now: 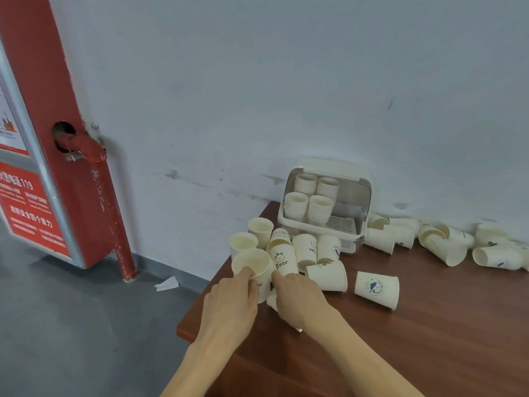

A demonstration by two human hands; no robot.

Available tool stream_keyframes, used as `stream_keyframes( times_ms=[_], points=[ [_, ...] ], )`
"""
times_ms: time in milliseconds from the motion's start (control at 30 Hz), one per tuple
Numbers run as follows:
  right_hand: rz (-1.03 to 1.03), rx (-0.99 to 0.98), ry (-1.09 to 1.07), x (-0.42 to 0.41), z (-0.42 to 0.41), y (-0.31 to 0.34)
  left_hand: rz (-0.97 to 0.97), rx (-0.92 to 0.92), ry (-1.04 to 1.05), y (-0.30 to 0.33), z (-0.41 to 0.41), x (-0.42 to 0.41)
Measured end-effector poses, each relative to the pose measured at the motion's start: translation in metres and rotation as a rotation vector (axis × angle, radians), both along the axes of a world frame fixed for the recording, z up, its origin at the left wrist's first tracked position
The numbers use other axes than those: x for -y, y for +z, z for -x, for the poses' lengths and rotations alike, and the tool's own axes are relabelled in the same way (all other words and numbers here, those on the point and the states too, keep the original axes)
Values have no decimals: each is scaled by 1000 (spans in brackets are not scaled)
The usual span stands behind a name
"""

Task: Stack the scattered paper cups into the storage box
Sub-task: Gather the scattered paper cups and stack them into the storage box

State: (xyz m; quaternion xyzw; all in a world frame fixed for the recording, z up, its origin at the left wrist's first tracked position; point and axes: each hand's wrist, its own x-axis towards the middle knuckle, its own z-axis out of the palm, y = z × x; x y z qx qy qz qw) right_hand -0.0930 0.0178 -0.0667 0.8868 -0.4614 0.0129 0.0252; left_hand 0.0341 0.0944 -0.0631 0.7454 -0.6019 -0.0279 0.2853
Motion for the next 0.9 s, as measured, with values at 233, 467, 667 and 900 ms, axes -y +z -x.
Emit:
stream_keyframes(
  times_ms=[233,467,667,900],
  points=[
    [-43,9,-65,-3,17,25,29,-21,-56,6,-7,9],
    [49,145,-127,20,59,71,107,-74,-56,20,-1,31],
    [126,375,-237,73,87,84,151,-57,-87,44,21,74],
    [262,484,-338,144,89,86,155,-59,-123,57,30,121]
  ],
)
